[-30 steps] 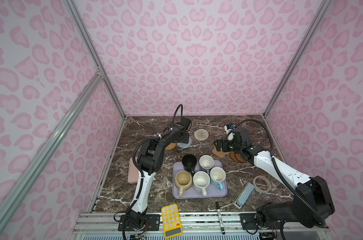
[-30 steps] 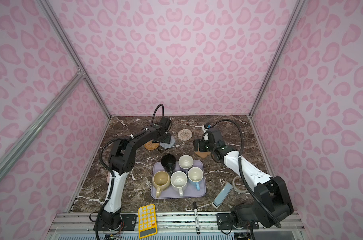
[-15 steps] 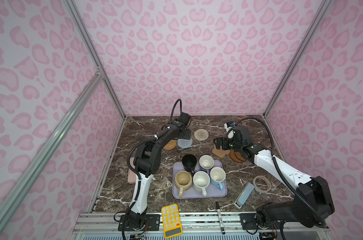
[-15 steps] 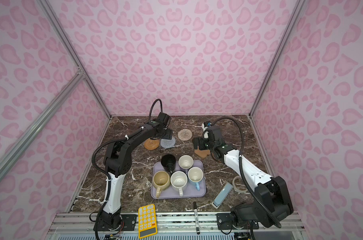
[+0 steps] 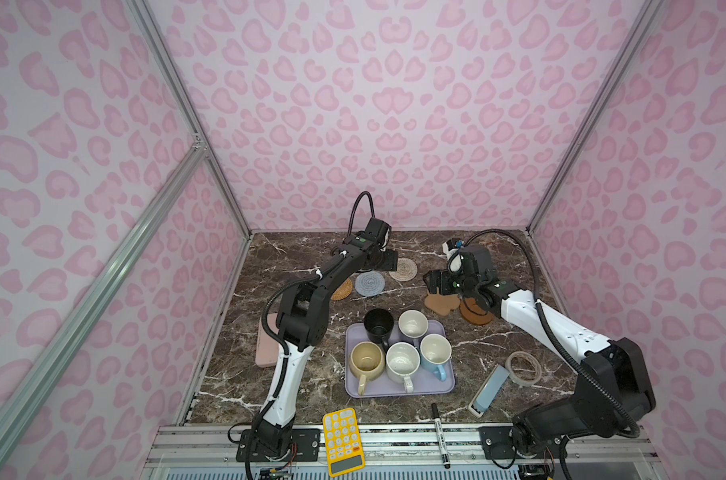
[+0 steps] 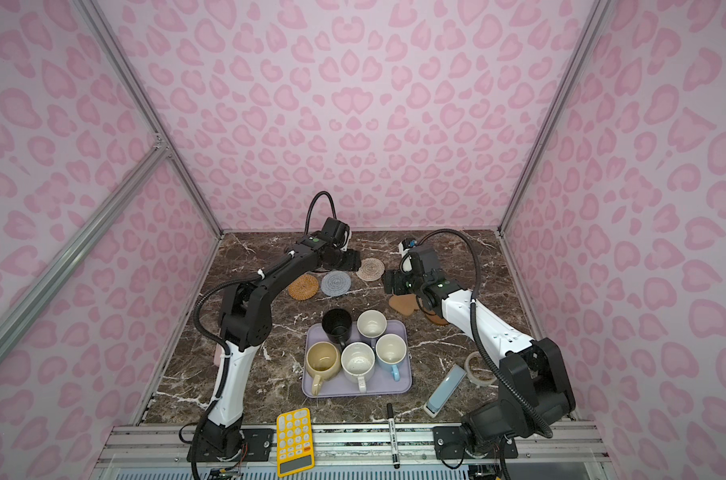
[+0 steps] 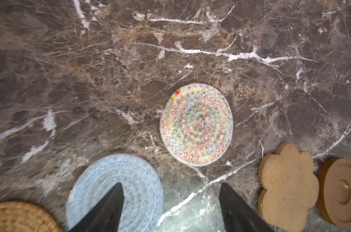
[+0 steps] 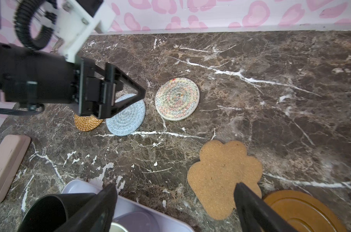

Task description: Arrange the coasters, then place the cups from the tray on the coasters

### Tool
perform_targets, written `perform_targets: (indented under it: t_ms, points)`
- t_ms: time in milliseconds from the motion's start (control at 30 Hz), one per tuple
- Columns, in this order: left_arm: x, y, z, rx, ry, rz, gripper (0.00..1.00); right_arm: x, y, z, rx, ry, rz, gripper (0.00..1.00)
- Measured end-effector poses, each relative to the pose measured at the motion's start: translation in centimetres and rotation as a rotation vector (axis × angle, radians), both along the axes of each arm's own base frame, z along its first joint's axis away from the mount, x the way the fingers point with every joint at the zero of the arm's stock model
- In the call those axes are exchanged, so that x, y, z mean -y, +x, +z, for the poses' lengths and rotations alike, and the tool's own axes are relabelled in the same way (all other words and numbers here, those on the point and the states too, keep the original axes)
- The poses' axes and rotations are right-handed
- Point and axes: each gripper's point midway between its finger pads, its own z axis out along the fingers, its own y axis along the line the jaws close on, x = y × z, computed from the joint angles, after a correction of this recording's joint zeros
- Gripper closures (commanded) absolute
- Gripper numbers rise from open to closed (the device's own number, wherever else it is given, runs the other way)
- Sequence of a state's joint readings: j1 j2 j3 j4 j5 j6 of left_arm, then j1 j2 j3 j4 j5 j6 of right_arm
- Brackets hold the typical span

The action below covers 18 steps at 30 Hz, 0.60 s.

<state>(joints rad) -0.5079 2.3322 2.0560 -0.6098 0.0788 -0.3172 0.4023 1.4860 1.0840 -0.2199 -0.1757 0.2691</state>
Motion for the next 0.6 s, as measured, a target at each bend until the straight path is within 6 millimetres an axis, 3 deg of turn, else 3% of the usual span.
perform_targets:
  t_ms: [100,200,333,433,600]
  points:
    - [0.5,0.0,-0.6,-0.008,0.001,0.0,0.25,-0.1,0.3,-0.3,-0.009,-0.007,0.001,0.13]
    - [-0.3,-0.1,-1.2,-0.01,0.004,0.032,0.26,-0.2,1.3,-1.4,-0.027,-0.031,-0.001,0.21]
    - [-1.7,-0.6,-1.8,-0.028,0.003,0.077,0.26,-1.2,4.3,-2.0,-0.033,-0.05,0.001,0.33]
    - [-1.9,-0.3,-0.7,-0.006,-0.029,0.091,0.26,-2.3,7.0,-2.8,-0.035,-0.054,0.008,0.35]
    - [-2.2,-0.3,2.1,0.025,-0.127,0.097,0.09,-4.1,10.4,-5.4,-0.075,-0.064,0.034,0.35]
